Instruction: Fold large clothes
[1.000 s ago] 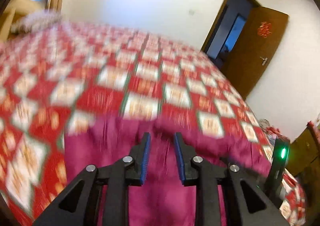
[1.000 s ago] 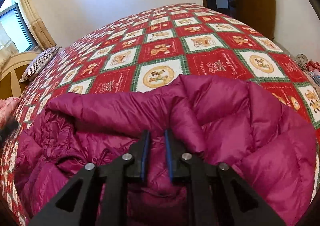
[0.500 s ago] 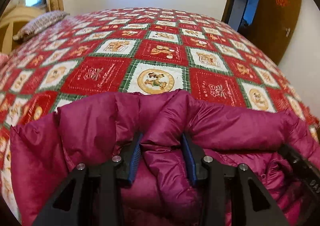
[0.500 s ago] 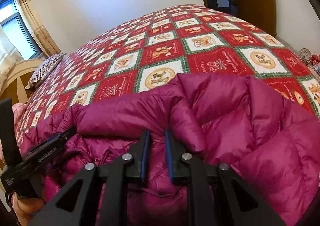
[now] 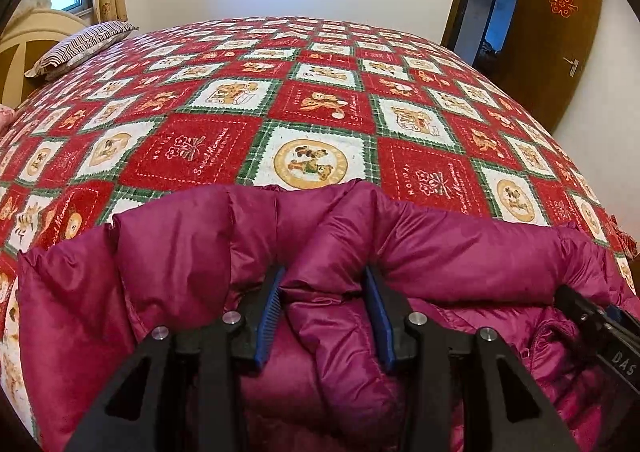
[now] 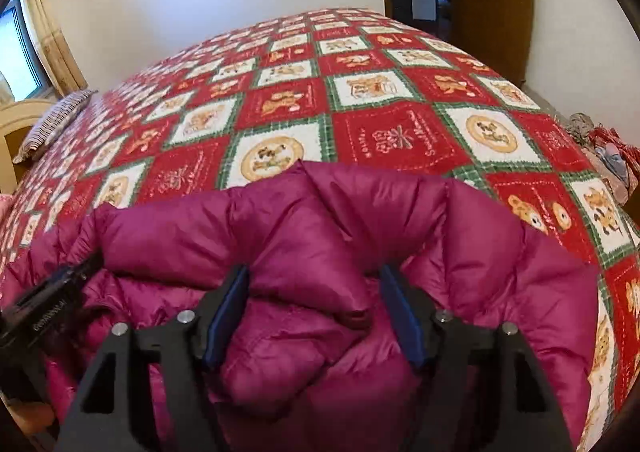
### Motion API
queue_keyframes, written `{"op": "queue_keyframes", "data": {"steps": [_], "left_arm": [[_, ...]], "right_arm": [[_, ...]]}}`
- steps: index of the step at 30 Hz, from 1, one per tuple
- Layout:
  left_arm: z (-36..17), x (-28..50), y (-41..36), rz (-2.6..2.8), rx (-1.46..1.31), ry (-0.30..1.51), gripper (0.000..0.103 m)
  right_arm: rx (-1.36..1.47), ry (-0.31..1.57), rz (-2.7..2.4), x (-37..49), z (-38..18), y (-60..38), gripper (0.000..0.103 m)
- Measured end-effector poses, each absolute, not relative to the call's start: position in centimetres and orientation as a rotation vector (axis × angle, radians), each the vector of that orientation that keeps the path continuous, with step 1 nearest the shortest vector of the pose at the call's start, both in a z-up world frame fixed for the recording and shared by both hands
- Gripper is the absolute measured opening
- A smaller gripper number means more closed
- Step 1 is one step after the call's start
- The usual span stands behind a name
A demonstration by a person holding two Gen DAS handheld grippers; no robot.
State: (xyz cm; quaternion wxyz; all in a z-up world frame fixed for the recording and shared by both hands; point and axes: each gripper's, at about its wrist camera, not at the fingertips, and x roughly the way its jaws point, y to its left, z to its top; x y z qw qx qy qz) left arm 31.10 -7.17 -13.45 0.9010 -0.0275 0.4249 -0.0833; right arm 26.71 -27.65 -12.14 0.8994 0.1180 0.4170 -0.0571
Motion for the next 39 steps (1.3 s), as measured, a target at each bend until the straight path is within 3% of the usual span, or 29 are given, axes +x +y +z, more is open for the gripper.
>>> {"op": "queue_keyframes", "data": {"steps": [5,9,15,21,31,39], "left_arm": [[-13.2,31.2,-6.7,-0.204,-0.087,0.893,0.045],[-10.6,29.1,-3.7,-0.298,-0.203,0.880,0.045],[-4.0,19.9,2.5,-0.382,-0.233,0.726,0.046],[-0.1,8.2,7.1,-0.440,-0.014,0.643,0.048],[-3.4,-6.7,14.6,-0.565,-0.002,0.746,0.050],[-10.7,-11.4,15.6,-0.568,-0.065,0.923,0.050]], "right_arm": [[0.249,0.846,-0.114,26.2,-11.5,-27.5,0.066],[0.310,0.673,-0.105,21.0,-7.1,-28.7,0.062],[0.297,0.564,-0.072,10.1,-1.4,-28.3,0.061],[0.252,0.522,-0.080,-1.6,1.1,-28.5,0.061],[0.257,0.700,-0.109,-16.9,-0.9,-29.4,0.061],[0.160,0.896,-0.116,-19.8,-7.8,-27.2,0.061]]}}
